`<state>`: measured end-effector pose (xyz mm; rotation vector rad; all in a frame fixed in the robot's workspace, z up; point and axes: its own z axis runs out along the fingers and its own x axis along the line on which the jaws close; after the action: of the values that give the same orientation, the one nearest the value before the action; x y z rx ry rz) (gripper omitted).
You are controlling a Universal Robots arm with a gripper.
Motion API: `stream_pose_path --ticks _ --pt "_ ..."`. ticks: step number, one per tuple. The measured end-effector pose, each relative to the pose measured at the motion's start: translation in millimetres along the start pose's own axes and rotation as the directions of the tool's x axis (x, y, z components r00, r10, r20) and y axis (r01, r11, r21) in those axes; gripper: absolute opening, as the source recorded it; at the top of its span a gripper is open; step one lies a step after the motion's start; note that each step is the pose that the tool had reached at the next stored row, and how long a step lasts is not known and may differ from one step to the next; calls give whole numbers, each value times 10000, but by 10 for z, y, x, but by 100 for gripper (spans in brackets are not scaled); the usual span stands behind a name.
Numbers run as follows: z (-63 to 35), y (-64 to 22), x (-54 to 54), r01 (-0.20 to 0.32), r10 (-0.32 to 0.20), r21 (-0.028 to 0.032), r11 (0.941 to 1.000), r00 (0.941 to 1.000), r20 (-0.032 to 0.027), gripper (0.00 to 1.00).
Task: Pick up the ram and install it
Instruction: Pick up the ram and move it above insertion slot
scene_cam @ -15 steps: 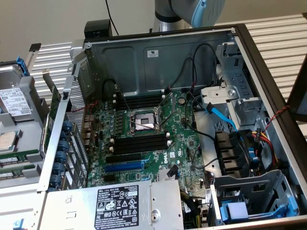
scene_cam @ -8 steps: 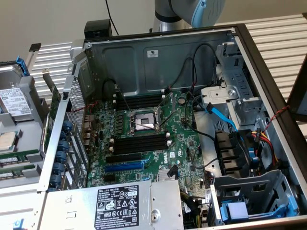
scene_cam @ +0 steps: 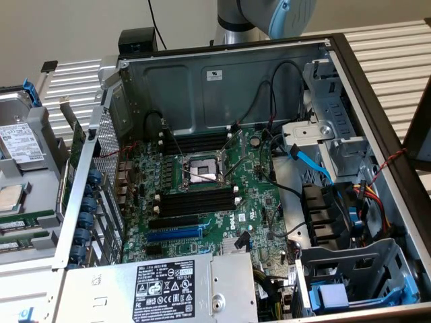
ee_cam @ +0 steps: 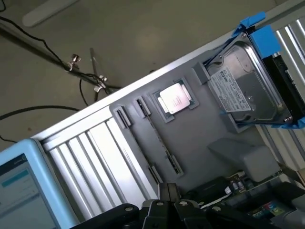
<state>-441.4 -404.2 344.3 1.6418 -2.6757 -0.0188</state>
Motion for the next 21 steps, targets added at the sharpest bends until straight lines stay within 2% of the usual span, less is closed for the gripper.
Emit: stream_pose_path --ticks 5,10,15,19,21 --pt "6 0 0 904 -904 -6 9959 9959 -13 11" --pt "12 -1 0 1811 -1811 -12 9835 9835 -26 11" --pt "19 0 0 2685 -2685 -27 9633 9633 -47 11" --pt "32 0 0 3345 -3345 -75 9424 9423 -98 11" --pt "39 0 0 3686 -3687 -112 9295 9295 -129 11"
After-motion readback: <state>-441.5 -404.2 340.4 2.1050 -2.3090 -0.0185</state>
